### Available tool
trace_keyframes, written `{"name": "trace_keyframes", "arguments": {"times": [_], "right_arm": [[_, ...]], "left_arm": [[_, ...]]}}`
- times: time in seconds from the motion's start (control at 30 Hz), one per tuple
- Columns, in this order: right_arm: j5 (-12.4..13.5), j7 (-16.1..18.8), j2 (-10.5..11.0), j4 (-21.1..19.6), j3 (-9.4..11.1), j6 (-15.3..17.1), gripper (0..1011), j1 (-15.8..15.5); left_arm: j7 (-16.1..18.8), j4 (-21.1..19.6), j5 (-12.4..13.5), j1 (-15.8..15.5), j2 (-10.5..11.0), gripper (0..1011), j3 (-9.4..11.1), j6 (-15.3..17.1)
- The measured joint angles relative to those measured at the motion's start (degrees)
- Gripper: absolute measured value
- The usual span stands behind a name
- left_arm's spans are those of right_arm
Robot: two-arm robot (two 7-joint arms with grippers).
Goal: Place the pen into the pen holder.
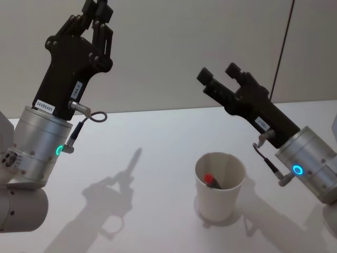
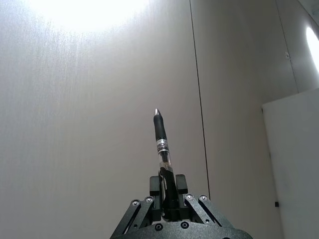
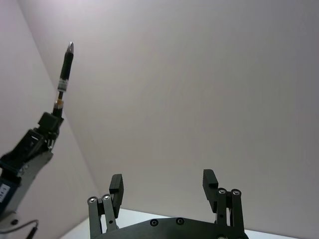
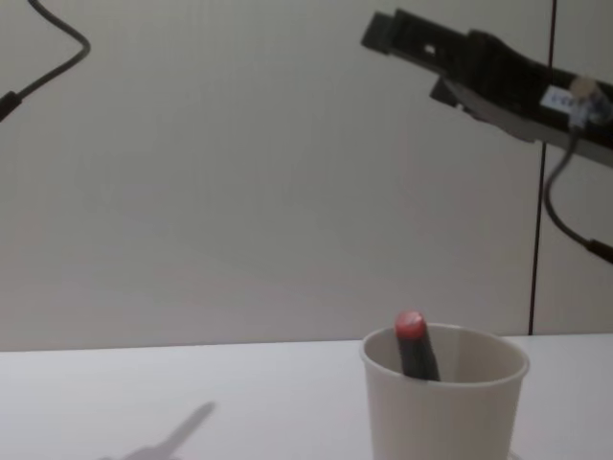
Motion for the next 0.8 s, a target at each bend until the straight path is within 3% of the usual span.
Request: {"name": "trace_keyframes", "arguments": {"times": [0.4, 0.8], "right_arm": [[7.7, 1.9, -3.9, 1.8, -1.2, 0.6, 1001, 2.5], [16.4, 5.0, -10.0, 6.3, -3.2, 3.3, 1001, 8.4]], "left_arm": [[-0.8, 0.1, 0.3, 1.0, 0.2, 186, 0.1, 0.7], [-1.4, 0.2, 1.5, 2.9, 0.6, 186, 0.5, 0.0]]}}
